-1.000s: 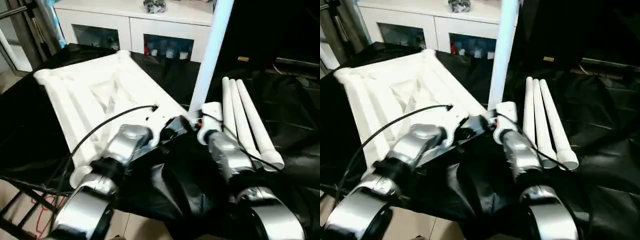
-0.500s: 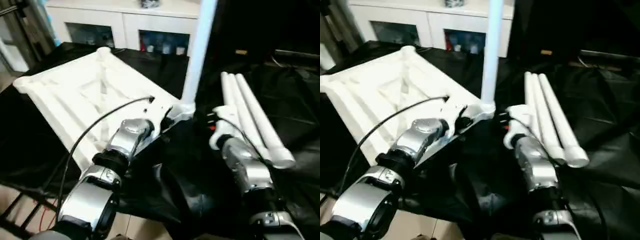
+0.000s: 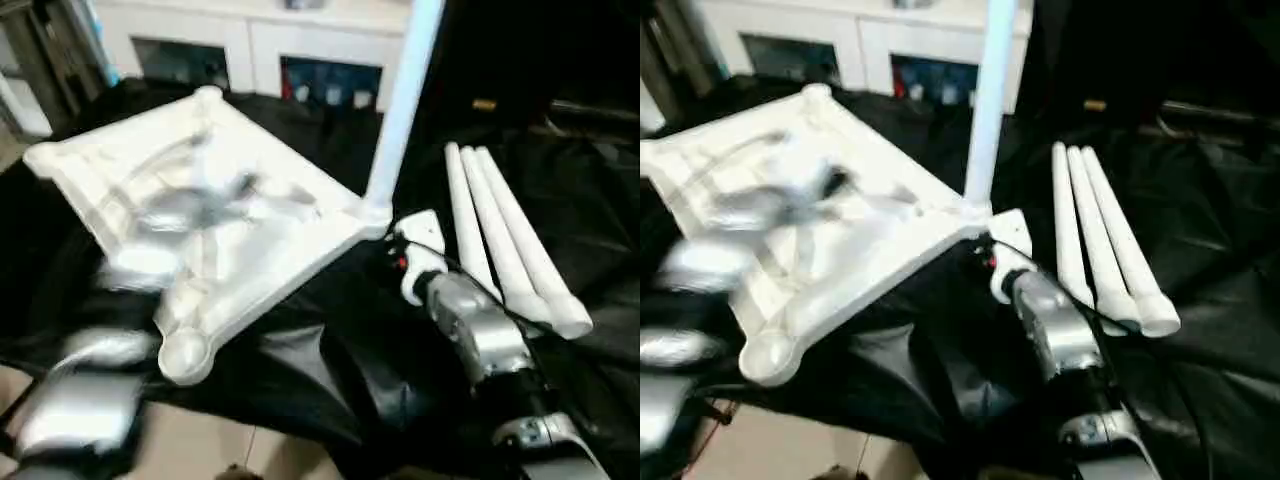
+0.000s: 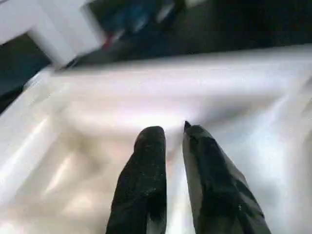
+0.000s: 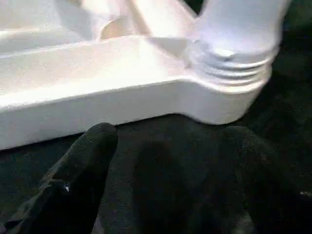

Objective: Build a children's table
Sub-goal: Rotate table base

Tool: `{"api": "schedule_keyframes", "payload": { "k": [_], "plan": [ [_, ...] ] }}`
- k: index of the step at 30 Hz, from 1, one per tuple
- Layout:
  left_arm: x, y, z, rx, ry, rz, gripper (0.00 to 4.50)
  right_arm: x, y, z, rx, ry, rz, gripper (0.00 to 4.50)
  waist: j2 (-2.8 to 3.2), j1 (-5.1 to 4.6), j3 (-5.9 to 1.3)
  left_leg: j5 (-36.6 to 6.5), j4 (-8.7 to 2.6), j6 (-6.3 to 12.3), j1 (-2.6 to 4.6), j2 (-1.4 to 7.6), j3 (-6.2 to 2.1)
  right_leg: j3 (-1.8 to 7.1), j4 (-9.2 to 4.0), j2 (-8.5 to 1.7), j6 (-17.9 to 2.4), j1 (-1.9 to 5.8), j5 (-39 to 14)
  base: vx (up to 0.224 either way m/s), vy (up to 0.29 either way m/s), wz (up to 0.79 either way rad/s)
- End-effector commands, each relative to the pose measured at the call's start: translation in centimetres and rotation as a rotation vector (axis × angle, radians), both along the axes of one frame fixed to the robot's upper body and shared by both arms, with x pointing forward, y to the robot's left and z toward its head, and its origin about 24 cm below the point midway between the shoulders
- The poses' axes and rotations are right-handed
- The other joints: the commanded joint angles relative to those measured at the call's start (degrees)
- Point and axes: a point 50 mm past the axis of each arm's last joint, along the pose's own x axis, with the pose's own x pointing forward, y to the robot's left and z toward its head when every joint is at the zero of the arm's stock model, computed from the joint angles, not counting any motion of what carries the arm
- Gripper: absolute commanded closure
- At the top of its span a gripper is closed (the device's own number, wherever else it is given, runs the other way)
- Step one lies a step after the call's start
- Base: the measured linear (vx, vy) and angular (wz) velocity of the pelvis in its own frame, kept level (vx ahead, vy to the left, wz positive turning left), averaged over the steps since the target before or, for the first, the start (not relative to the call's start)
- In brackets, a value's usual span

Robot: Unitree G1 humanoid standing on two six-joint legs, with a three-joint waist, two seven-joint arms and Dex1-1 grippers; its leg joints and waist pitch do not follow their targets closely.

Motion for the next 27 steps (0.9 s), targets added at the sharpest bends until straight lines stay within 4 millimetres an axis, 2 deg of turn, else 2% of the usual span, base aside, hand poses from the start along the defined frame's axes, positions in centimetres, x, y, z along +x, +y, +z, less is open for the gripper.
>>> {"api": "schedule_keyframes", "payload": {
  "k": [1, 2, 3, 4, 6, 8, 9, 10, 12, 14, 17, 18, 19, 27],
  "plan": [
    [-1.0, 1.9, 0.6, 0.053, 0.025, 0.068, 3.73, -0.1, -0.1, -0.4, -0.022, 0.026, 0.003, 0.64, 0.29, 0.22, -4.62, -1.78, -3.38, 2.74, 0.78, 3.14, -0.72, 3.34, -2.48, -5.32, -13.45, 3.7, -0.62, 0.0, 0.0, 0.0],
    [-2.3, 4.2, 0.7, 0.128, 0.058, 0.138, 3.73, -0.1, 0.1, -0.6, -0.029, 0.033, 0.007, 0.64, 0.32, 0.26, -4.52, -2.2, -3.44, 2.19, 0.86, 3.09, -0.69, 3.37, -2.58, -5.27, -13.48, 3.58, -0.82, 0.0, 0.0, 0.0],
    [-2.5, 4.5, 0.7, 0.142, 0.063, 0.149, 3.73, -0.2, 0.1, -0.6, -0.03, 0.034, 0.008, 0.64, 0.32, 0.26, -4.52, -2.2, -3.44, 2.19, 0.86, 3.09, -0.69, 3.37, -2.58, -5.27, -13.48, 3.58, -0.82, 0.0, 0.0, 0.0],
    [-3.3, 5.7, 0.6, 0.182, 0.092, 0.187, 3.73, -0.1, 0.1, -0.8, -0.032, 0.04, 0.007, 0.64, 0.33, 0.15, -4.19, -3.02, -3.57, 2.01, 0.78, 2.98, -0.56, 3.42, -2.85, -5.02, -13.31, 3.31, -1.78, 0.0, 0.0, 0.0],
    [-4.1, 6.7, 0.3, 0.219, 0.13, 0.221, 3.73, -0.1, 0.2, -0.9, -0.037, 0.046, 0.006, 0.64, 0.36, 0.31, -4.14, -4.46, -3.63, 1.17, 0.92, 2.91, -0.6, 3.46, -2.94, -5.03, -13.04, 3.3, -3.45, 0.0, 0.0, 0.0],
    [-4.4, 6.9, 0.2, 0.228, 0.144, 0.229, 3.73, -0.1, 0.3, -1.0, -0.039, 0.047, 0.006, 0.64, 0.54, 0.86, -3.9, -7.31, -3.79, 0.02, 1.64, 2.95, -0.44, 3.57, -3.47, -4.9, -12.66, 2.64, -6.42, 0.0, 0.0, 0.0],
    [-4.8, 7.1, 0.1, 0.246, 0.163, 0.235, 3.73, -0.1, 0.3, -1.0, -0.042, 0.049, 0.007, 0.64, 0.46, 0.94, -3.93, -7.74, -3.85, -0.33, 1.64, 3.02, -0.45, 3.59, -3.44, -4.96, -12.66, 2.73, -6.71, 0.0, 0.0, 0.0],
    [-4.8, 7.1, 0.1, 0.246, 0.163, 0.235, 3.73, -0.1, 0.3, -1.0, -0.042, 0.049, 0.007, 0.64, 0.47, 1.04, -3.86, -8.01, -4.0, -0.77, 1.35, 3.03, -0.58, 3.57, -3.39, -4.96, -12.36, 2.89, -7.1, 0.0, 0.0, 0.0],
    [-5.2, 7.2, -0.1, 0.262, 0.185, 0.236, 4.07, -0.1, 0.4, -1.0, -0.043, 0.052, 0.007, 0.64, 0.46, 1.31, -4.09, -7.61, -3.93, -1.25, 1.32, 2.95, -0.66, 3.57, -3.13, -5.0, -11.99, 3.05, -6.03, 0.0, 0.0, 0.0],
    [-5.5, 7.0, -0.4, 0.257, 0.209, 0.215, 4.1, -0.1, 0.6, -1.0, -0.042, 0.054, 0.009, 0.64, 0.41, 1.51, -4.17, -6.79, -3.85, -1.21, 1.23, 2.83, -0.64, 3.59, -3.04, -5.03, -11.89, 3.11, -4.87, 0.0, 0.0, 0.0],
    [-6.0, 5.6, -1.3, 0.228, 0.268, 0.108, 4.33, 0.0, 0.9, -1.1, -0.033, 0.064, 0.017, 0.64, 0.3, 1.67, -4.24, -5.94, -3.78, -0.92, 1.01, 2.72, -0.62, 3.6, -2.92, -5.07, -11.99, 3.25, -4.29, 0.0, 0.0, 0.0],
    [-6.0, 5.4, -1.5, 0.227, 0.279, 0.092, 4.49, 0.0, 1.0, -1.2, -0.028, 0.067, 0.02, 0.82, 0.31, 1.73, -4.26, -5.81, -3.74, -0.81, 1.01, 2.66, -0.58, 3.6, -2.9, -5.0, -12.04, 3.2, -4.18, 0.0, 0.0, 0.0],
    [-6.2, 5.0, -2.0, 0.225, 0.321, 0.046, 4.49, 0.0, 1.2, -1.2, -0.019, 0.077, 0.032, 0.82, 0.51, 1.68, -4.29, -5.79, -3.75, -0.88, 0.94, 2.66, -0.64, 3.58, -2.81, -4.97, -12.1, 3.24, -3.83, 0.0, 0.0, 0.0],
    [-6.9, 4.0, -3.4, 0.265, 0.483, -0.117, 4.5, 0.2, 1.7, -1.3, -0.013, 0.095, 0.051, 1.4, 0.6, 1.64, -4.43, -5.59, -3.71, -1.31, 1.05, 2.56, -0.68, 3.52, -2.69, -4.85, -12.05, 3.38, -2.55, 0.0, 0.0, 0.0]
  ]
}}
